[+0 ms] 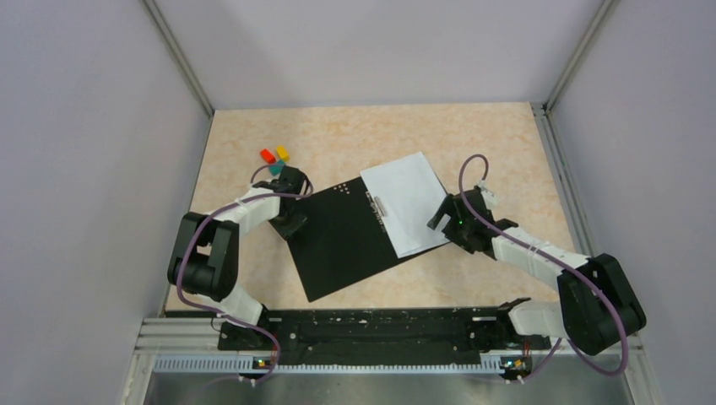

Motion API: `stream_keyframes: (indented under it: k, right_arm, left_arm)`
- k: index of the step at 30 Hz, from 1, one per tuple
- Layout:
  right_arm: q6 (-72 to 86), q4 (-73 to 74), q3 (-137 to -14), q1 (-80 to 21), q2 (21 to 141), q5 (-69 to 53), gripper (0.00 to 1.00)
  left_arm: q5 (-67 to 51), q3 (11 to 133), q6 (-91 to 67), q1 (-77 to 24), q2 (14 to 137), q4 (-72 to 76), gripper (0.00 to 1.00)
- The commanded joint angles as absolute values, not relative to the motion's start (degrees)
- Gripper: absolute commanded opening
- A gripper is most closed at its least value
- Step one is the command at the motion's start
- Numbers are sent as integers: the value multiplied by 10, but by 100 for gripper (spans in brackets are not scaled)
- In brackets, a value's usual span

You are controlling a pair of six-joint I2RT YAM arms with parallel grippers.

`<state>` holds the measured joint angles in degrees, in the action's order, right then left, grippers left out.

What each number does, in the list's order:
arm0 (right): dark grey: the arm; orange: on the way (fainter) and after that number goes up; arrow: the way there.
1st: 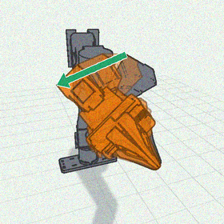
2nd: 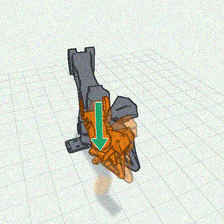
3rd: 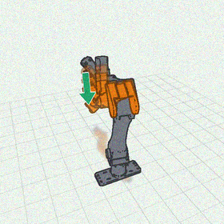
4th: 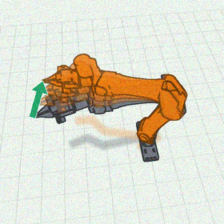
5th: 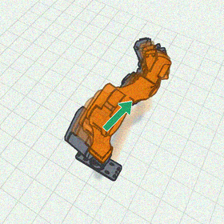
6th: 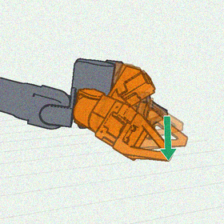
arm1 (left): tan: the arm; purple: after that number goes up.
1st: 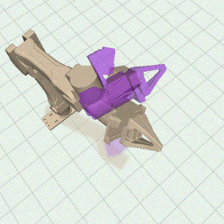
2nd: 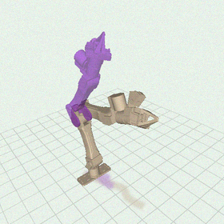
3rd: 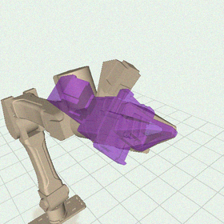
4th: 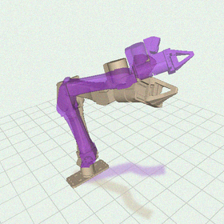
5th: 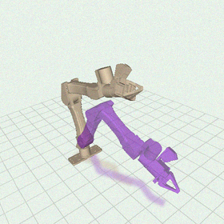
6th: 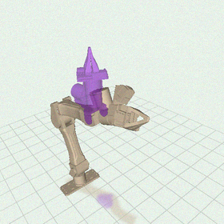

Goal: Put the files into the folder

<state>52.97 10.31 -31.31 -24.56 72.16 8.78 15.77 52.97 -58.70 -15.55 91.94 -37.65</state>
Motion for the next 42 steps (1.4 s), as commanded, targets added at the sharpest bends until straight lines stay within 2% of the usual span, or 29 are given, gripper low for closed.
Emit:
stream_keyframes:
  k: [1,9,15,19,27,42]
  right_arm:
    - [504,148,-342,-242,720,85,99]
    - [411,218,-451,-301,723,108,99]
    - [315,199,-632,-310,894,99,97]
    - [254,222,-776,-317,1021,78,83]
    - [174,265,-861,-396,1106,96,47]
    - [145,309,-873,-435,1138,130,33]
  left_arm:
    - [161,522,-586,-148,946,-365,37]
    - [159,522,-588,-147,951,-362,38]
    - [154,520,-590,-147,954,-359,37]
    - [155,520,-588,-147,953,-359,37]
    - [150,507,-593,-145,943,-357,38]
    - [141,508,-597,-141,952,-351,37]
